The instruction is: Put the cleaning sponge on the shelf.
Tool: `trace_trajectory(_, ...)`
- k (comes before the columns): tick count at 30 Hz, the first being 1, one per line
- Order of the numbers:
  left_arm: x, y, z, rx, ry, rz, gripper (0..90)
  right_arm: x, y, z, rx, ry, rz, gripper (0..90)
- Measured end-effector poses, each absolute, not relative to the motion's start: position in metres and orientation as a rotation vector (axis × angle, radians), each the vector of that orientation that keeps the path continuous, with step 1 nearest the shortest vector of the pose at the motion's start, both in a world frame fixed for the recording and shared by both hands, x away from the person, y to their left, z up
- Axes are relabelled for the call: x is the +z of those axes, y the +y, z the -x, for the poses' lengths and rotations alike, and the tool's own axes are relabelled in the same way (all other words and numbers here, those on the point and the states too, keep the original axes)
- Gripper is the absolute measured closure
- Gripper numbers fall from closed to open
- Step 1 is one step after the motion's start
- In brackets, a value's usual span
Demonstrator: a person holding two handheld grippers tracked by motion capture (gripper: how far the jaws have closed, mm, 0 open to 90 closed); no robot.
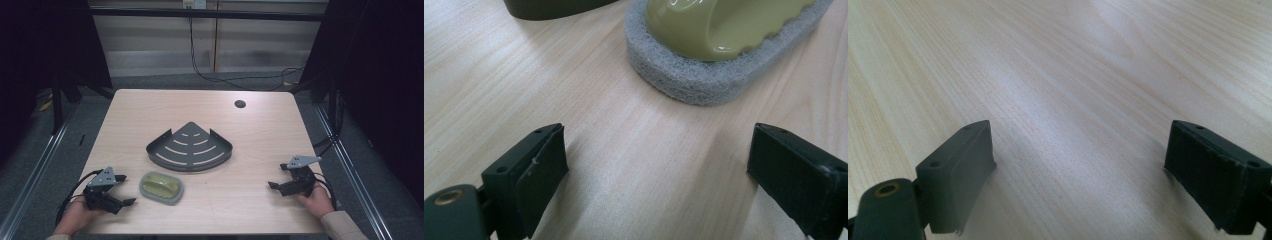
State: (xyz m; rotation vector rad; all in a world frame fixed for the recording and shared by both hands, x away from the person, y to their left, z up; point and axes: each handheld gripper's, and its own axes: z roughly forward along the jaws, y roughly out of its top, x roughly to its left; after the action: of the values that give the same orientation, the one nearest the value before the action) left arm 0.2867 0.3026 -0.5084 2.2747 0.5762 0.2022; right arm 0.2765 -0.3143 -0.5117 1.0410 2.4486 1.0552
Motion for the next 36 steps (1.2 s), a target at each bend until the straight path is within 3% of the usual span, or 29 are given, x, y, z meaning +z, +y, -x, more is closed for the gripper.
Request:
trace_trajectory(8,-0.506,0.303,-0.288,0.189,0.603,-2.283,8.5,-0.512,-0.314,-0.276,1.055,2.447,-1.041,11.8)
trace_trajectory(11,-0.502,0.303,-0.289,0.172,0.631,-2.295,14.0,-0.512,-0.314,-0.276,1.055,2.448,-1.04,11.8)
trace_trajectory(12,-0.498,0.304,-0.29,0.111,0.652,-2.306,17.6,-0.512,-0.314,-0.276,1.055,2.448,-1.041,11.8)
trace_trajectory(29,-0.451,0.287,-0.3,-0.024,0.645,-2.447,26.4,-0.512,-0.314,-0.276,1.054,2.445,-1.043,11.8)
trace_trajectory(36,-0.427,0.277,-0.308,0.024,0.587,-2.499,28.7,-0.512,-0.314,-0.276,1.054,2.445,-1.043,11.8)
